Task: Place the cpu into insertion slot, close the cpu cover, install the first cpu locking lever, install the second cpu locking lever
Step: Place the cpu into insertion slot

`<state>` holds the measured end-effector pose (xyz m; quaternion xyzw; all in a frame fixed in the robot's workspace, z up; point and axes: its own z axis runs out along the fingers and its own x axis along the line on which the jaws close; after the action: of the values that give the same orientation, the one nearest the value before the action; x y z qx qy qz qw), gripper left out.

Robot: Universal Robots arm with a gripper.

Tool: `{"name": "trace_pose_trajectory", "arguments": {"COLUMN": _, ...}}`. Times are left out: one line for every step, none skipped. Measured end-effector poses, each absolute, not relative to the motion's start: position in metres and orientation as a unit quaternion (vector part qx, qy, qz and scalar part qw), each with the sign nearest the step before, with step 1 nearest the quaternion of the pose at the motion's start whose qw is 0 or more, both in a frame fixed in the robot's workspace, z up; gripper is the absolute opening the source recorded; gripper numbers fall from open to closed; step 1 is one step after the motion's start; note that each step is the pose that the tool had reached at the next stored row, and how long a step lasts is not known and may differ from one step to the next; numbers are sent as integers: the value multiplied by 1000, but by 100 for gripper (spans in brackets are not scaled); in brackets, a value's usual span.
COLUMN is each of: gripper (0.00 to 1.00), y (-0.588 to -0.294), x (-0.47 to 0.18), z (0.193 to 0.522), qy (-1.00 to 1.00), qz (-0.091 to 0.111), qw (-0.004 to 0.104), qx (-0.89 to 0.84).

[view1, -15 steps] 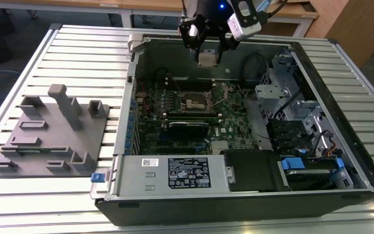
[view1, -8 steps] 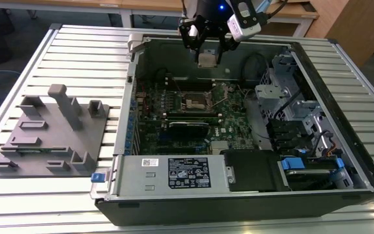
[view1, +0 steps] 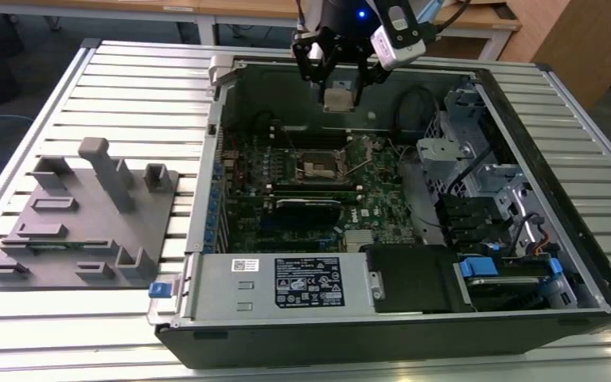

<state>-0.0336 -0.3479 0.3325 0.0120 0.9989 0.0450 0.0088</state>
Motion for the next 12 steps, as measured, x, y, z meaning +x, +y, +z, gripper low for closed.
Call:
{"name": "trace_pose_trajectory", "arguments": {"gripper": 54, "y": -348, "x": -34, "z": 332, "qy": 999, "qz": 45, "qw": 9, "qx": 12}}
{"name": "trace_pose_trajectory", "arguments": {"gripper": 54, "y": -348, "x": -34, "z": 332, "qy": 999, "qz": 45, "qw": 9, "qx": 12}}
{"name": "trace_pose_trajectory", "arguments": {"gripper": 54, "y": -348, "x": -34, "z": 332, "qy": 999, "qz": 45, "qw": 9, "qx": 12}}
{"name": "trace_pose_trajectory", "arguments": {"gripper": 54, "y": -348, "x": -34, "z": 332, "qy": 999, "qz": 45, "qw": 9, "qx": 12}}
{"name": "trace_pose_trajectory", "arguments": {"gripper": 54, "y": -348, "x": -34, "z": 332, "qy": 999, "qz": 45, "qw": 9, "qx": 12}}
{"name": "trace_pose_trajectory", "arguments": {"gripper": 54, "y": -348, "x": -34, "z": 331, "qy": 999, "qz": 45, "qw": 9, "qx": 12}}
{"name": "trace_pose_trajectory", "arguments": {"gripper": 54, "y": -348, "x": -34, "z": 331, "qy": 999, "qz": 45, "qw": 9, "qx": 12}}
{"name": "trace_pose_trajectory", "arguments": {"gripper": 54, "y": -348, "x": -34, "z": 331, "qy": 999, "qz": 45, "qw": 9, "qx": 12}}
{"name": "trace_pose_trajectory", "arguments": {"gripper": 54, "y": -348, "x": -34, "z": 331, "qy": 999, "qz": 45, "qw": 9, "qx": 12}}
{"name": "trace_pose_trajectory", "arguments": {"gripper": 54, "y": -348, "x": -34, "z": 331, "qy": 999, "qz": 45, "qw": 9, "qx": 12}}
{"name": "trace_pose_trajectory", "arguments": {"gripper": 54, "y": -348, "x": -34, "z": 331, "qy": 999, "qz": 45, "qw": 9, "qx": 12}}
{"name": "trace_pose_trajectory", "arguments": {"gripper": 54, "y": -348, "x": -34, "z": 331, "qy": 999, "qz": 45, "qw": 9, "qx": 12}}
